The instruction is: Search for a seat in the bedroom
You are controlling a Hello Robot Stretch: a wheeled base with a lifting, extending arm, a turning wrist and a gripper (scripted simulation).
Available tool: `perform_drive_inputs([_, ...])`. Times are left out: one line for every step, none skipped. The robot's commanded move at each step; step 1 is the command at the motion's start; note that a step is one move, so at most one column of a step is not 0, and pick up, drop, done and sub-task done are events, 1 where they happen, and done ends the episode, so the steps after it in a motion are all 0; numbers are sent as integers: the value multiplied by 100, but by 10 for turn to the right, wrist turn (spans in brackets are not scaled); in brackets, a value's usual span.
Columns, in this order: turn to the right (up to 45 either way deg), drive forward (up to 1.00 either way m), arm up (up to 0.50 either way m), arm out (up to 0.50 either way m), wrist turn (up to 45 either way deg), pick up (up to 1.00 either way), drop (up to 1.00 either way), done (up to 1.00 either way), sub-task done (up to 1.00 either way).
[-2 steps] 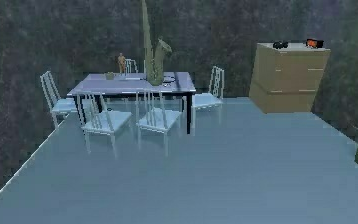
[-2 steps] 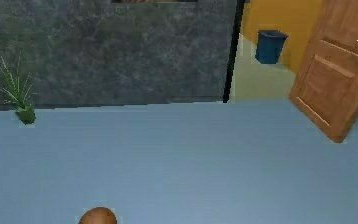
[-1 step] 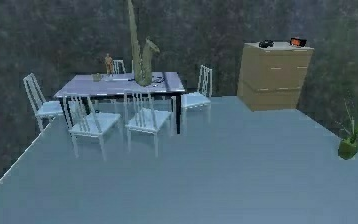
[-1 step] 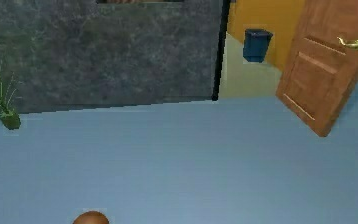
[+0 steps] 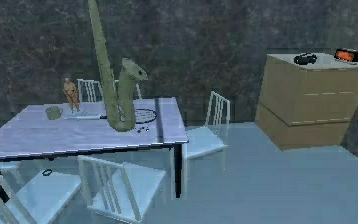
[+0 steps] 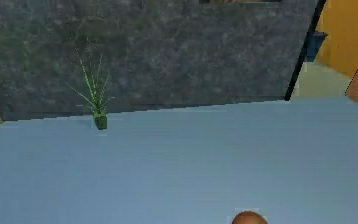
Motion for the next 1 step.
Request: perform_drive_inputs([0,0,0,0,0,0,0,100,0])
